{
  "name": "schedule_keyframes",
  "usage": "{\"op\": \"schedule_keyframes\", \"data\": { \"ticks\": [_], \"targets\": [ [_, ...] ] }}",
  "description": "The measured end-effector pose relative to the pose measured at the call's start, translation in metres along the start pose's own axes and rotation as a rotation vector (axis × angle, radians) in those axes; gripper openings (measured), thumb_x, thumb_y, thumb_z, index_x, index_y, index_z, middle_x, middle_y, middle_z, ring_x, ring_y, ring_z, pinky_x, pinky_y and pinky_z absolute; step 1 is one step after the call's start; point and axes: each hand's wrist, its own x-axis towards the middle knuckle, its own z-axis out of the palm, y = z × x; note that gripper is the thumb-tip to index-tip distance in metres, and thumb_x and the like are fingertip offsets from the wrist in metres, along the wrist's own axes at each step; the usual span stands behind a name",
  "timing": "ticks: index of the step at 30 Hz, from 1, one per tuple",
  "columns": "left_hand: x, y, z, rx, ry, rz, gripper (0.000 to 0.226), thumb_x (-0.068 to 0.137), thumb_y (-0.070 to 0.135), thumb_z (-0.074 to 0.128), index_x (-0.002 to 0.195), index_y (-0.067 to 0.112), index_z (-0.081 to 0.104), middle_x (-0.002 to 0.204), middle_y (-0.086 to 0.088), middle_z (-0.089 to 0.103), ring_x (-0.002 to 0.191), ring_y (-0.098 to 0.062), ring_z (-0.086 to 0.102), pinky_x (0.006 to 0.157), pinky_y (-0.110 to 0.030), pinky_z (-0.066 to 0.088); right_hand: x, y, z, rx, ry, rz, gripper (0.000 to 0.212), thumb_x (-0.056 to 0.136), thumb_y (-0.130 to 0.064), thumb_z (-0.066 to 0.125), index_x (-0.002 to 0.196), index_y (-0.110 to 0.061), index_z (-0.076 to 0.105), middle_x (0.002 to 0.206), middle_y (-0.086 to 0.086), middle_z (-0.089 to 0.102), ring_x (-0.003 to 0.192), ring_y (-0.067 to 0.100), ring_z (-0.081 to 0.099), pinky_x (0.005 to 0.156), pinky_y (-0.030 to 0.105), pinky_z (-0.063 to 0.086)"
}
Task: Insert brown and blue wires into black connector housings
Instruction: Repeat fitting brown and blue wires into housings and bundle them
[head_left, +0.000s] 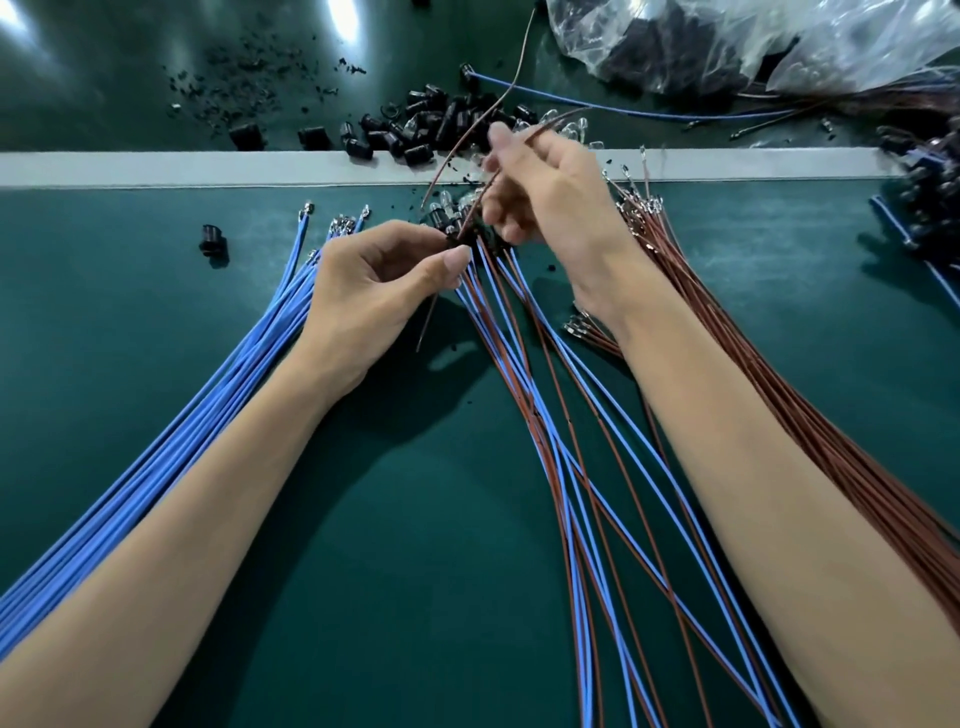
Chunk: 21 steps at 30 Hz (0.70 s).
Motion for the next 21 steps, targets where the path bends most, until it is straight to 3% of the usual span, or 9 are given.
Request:
{"op": "schedule_keyframes", "data": {
  "ticks": [2, 6, 9, 11, 14, 17, 21],
  "targets": [
    [0.0000, 0.0008, -0.0005, 0.006, -0.013, 0.003, 0.016, 0.074, 0.029, 0.073, 0.083, 0.017, 0.068, 0.067, 0.010, 0.070, 0.065, -0.006, 0.064, 0.068, -0.017, 0.051, 0.0014, 0.0014, -0.0015, -0.038, -0.005, -0.007, 0.023, 0.097, -0.022, 0.053, 0.075, -0.013, 0.055, 0.056, -0.005, 0.057, 0.048, 0.006, 0.049, 0.048, 0.016, 0.040],
    [-0.0001, -0.0005, -0.0021, 0.034, -0.060, 0.001, 0.015, 0.075, 0.029, 0.075, 0.083, 0.018, 0.069, 0.070, 0.009, 0.070, 0.068, -0.009, 0.063, 0.072, -0.023, 0.053, -0.0013, 0.0056, -0.0005, -0.301, -0.234, 0.039, 0.020, 0.089, -0.025, 0.066, 0.078, -0.009, 0.063, 0.057, -0.004, 0.057, 0.049, 0.003, 0.049, 0.052, 0.018, 0.041],
    [0.0000, 0.0004, -0.0024, 0.040, -0.055, -0.001, 0.018, 0.074, 0.034, 0.074, 0.082, 0.018, 0.069, 0.068, 0.010, 0.070, 0.065, -0.007, 0.063, 0.070, -0.020, 0.051, 0.0000, 0.0002, -0.0027, -0.138, -0.104, 0.067, 0.025, 0.093, -0.034, 0.059, 0.087, -0.010, 0.061, 0.059, -0.005, 0.061, 0.051, 0.007, 0.050, 0.052, 0.017, 0.041],
    [-0.0005, 0.0011, -0.0018, 0.043, -0.050, -0.004, 0.017, 0.073, 0.034, 0.073, 0.081, 0.019, 0.069, 0.068, 0.009, 0.069, 0.065, -0.007, 0.063, 0.069, -0.020, 0.051, 0.0020, -0.0028, -0.0052, -0.012, -0.007, 0.078, 0.025, 0.097, -0.031, 0.051, 0.080, -0.014, 0.057, 0.058, -0.004, 0.060, 0.051, 0.008, 0.049, 0.051, 0.016, 0.040],
    [-0.0007, 0.0019, -0.0014, 0.055, -0.052, -0.005, 0.016, 0.073, 0.032, 0.073, 0.079, 0.019, 0.068, 0.066, 0.010, 0.069, 0.064, -0.008, 0.062, 0.070, -0.022, 0.051, 0.0007, -0.0029, -0.0077, -0.112, -0.076, 0.056, 0.028, 0.097, -0.022, 0.052, 0.071, -0.014, 0.057, 0.058, -0.003, 0.056, 0.051, 0.005, 0.048, 0.050, 0.014, 0.040],
    [-0.0009, 0.0019, -0.0010, 0.061, -0.061, -0.001, 0.016, 0.073, 0.032, 0.073, 0.081, 0.018, 0.068, 0.066, 0.010, 0.069, 0.064, -0.006, 0.062, 0.070, -0.020, 0.052, -0.0032, -0.0026, -0.0086, -0.291, -0.231, 0.079, 0.023, 0.092, -0.025, 0.062, 0.077, -0.008, 0.065, 0.060, -0.002, 0.058, 0.055, 0.005, 0.049, 0.053, 0.012, 0.041],
    [-0.0005, 0.0016, -0.0020, 0.066, -0.058, -0.002, 0.016, 0.074, 0.032, 0.073, 0.081, 0.018, 0.069, 0.066, 0.010, 0.069, 0.062, -0.004, 0.062, 0.068, -0.018, 0.051, 0.0006, -0.0025, -0.0073, -0.128, -0.012, 0.110, 0.022, 0.094, -0.032, 0.058, 0.084, -0.012, 0.062, 0.061, -0.005, 0.062, 0.053, 0.005, 0.050, 0.055, 0.017, 0.041]
  ]
}}
